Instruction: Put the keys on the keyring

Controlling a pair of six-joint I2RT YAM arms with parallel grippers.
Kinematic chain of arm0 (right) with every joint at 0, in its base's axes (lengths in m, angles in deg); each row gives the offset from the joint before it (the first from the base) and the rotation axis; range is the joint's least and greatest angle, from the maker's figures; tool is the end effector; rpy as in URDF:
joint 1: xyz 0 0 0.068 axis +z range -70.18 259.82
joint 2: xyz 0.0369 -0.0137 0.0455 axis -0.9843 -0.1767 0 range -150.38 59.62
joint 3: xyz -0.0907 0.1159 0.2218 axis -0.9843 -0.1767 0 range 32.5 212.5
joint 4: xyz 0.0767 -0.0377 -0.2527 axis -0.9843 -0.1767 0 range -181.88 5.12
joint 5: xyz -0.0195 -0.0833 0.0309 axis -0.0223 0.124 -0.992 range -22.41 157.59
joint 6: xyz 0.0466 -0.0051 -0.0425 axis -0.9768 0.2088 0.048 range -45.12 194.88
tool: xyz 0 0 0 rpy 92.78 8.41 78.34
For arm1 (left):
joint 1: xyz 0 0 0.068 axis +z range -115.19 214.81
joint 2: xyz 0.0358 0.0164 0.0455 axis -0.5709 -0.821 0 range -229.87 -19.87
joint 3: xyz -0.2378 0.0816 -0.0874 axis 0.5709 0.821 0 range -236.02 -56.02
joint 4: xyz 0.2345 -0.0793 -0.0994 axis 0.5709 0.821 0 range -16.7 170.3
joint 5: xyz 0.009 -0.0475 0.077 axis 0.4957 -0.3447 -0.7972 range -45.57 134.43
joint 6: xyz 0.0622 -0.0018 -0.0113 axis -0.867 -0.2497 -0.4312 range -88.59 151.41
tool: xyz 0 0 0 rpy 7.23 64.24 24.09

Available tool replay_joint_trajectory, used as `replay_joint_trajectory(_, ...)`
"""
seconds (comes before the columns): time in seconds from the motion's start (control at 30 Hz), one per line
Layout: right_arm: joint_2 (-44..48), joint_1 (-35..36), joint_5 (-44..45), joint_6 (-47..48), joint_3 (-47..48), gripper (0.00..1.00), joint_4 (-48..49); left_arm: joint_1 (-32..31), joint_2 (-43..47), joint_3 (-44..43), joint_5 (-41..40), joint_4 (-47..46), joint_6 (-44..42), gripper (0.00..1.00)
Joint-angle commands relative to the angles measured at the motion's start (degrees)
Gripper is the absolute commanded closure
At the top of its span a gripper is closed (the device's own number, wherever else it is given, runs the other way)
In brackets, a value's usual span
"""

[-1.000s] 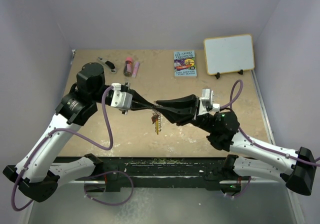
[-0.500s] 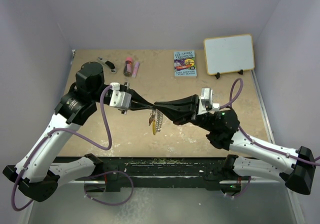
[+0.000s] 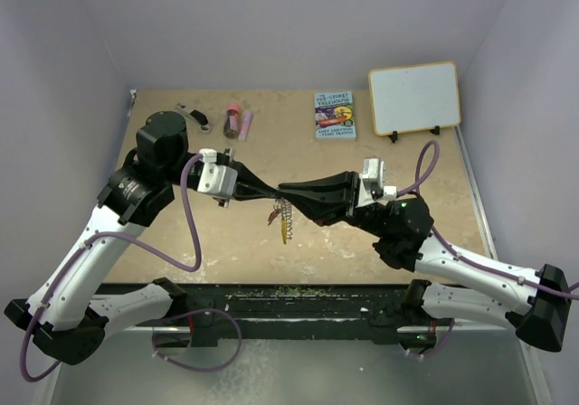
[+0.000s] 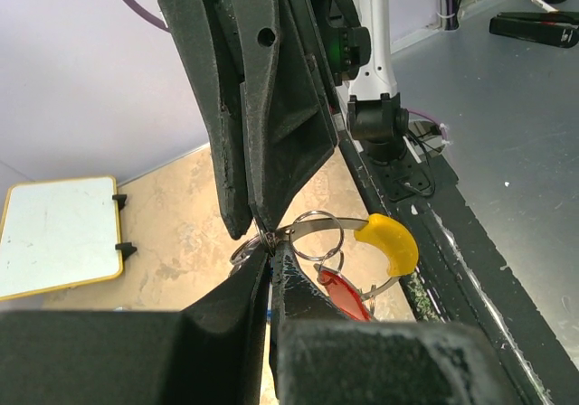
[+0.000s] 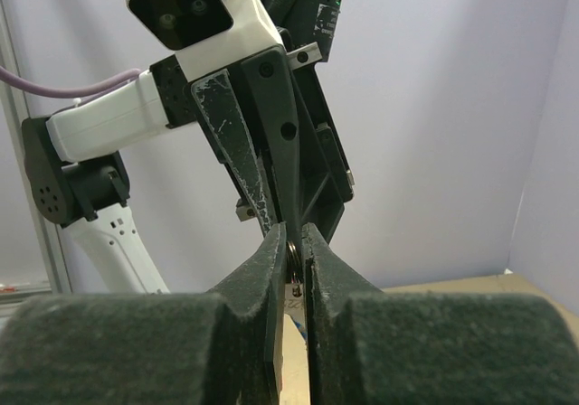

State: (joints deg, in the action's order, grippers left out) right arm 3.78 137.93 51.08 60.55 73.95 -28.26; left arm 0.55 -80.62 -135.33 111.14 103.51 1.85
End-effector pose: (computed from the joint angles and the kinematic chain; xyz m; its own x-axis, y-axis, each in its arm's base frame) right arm 0.1058 0.1963 0.4032 0.1150 0.6341 -0.7646 -0.9843 0.1763 -0.0019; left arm 0.1437 -0.1518 0.4558 0.3313 0.0103 -0.9435 0.9227 -0.2124 0.3216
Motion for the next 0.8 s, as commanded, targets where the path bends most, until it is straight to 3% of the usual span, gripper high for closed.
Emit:
replay_joint_trajectory(0.0,0.5,0.0,-0.5,0.4,2.3,0.88,-0.1,-0.3,0.2,-3.2,2.5,-1.3,0.0,0.97)
replay_joint_trajectory(0.17,0.4,0.0,-1.2,0.4,2.8,1.00,-1.6,-0.4,0.0,-3.3,2.1,-1.4,0.4,0.97)
replay_joint_trajectory(0.53,1.1,0.1,0.3,0.4,1.6,1.00,-0.1,-0.3,-0.1,-3.5,-1.6,-4.2,2.2,0.97)
replay_joint_trajectory(0.67,1.5,0.0,1.7,0.8,-0.2,1.00,5.5,-0.3,0.0,-3.8,-3.1,-5.7,3.5,0.86)
replay_joint_trajectory(0.77,1.4,0.0,2.2,1.4,-0.4,1.00,7.7,-0.3,0.0,-3.9,-4.1,-6.2,3.7,0.84)
